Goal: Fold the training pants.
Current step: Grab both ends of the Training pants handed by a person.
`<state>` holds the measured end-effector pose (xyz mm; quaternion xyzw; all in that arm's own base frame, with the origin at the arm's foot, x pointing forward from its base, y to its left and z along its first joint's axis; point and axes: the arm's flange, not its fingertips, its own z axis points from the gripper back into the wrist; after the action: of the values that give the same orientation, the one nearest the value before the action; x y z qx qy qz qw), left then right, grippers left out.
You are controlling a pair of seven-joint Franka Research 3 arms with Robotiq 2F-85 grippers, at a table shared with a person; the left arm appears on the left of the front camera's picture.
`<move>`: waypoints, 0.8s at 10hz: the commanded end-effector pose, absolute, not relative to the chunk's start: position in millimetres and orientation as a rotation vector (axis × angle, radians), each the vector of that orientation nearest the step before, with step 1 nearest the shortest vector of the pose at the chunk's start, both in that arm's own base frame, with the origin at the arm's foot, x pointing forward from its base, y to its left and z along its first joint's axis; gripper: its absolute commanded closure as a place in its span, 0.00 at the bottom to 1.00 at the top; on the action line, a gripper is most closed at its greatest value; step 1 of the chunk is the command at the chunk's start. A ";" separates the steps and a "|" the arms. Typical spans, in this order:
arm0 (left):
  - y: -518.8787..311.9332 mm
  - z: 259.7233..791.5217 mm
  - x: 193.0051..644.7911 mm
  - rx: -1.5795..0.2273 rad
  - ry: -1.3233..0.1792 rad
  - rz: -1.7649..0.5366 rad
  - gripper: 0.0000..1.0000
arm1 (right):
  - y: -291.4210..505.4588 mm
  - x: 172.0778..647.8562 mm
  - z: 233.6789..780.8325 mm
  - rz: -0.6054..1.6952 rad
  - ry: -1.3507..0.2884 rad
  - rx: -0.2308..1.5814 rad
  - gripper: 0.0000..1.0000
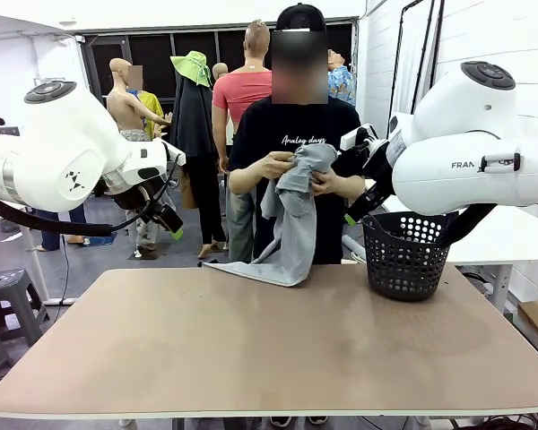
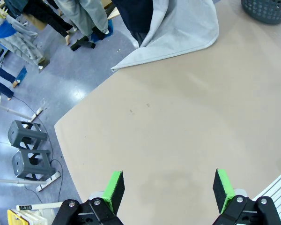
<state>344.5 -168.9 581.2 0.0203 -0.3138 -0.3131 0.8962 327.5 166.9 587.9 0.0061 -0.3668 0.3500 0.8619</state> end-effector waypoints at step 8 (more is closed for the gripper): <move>-168.6 581.6 344.5 0.043 -0.651 -0.648 0.00 | 165.7 328.3 587.3 0.733 -0.768 0.015 0.00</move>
<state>344.5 -168.9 581.2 0.0203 -0.3138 -0.3131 0.8962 327.5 166.9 587.9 0.0061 -0.3668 0.3500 0.8619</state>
